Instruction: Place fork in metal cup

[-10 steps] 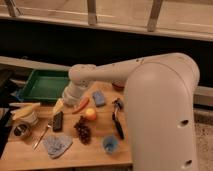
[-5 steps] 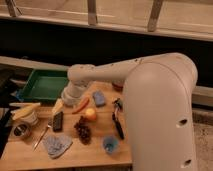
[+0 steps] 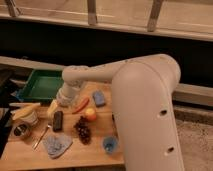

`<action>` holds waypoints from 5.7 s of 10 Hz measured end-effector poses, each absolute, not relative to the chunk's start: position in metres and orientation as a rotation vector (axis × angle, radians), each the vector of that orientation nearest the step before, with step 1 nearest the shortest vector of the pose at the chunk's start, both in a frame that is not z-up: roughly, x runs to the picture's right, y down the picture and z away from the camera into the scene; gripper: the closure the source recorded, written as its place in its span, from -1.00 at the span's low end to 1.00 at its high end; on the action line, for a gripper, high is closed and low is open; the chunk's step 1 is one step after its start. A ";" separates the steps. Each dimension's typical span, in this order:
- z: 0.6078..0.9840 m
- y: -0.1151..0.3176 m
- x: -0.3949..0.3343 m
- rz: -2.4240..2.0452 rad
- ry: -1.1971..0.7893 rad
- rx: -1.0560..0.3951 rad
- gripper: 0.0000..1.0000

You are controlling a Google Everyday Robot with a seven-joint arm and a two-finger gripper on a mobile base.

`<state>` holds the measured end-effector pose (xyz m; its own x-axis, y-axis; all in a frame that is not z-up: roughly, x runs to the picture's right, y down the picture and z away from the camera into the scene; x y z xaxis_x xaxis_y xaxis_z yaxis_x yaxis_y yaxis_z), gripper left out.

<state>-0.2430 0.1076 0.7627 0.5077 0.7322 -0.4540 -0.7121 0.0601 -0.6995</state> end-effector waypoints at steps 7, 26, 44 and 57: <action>0.778 0.099 -0.306 0.891 -0.097 -1.058 -0.46; 0.819 0.158 -0.330 0.817 -0.194 -1.235 -0.46; 0.820 0.180 -0.314 0.859 -0.156 -1.272 -0.46; 0.776 0.124 -0.348 0.883 -0.381 -1.149 1.00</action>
<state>-0.3482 0.1237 0.7762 0.6181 0.7684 -0.1659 -0.4070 0.1322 -0.9038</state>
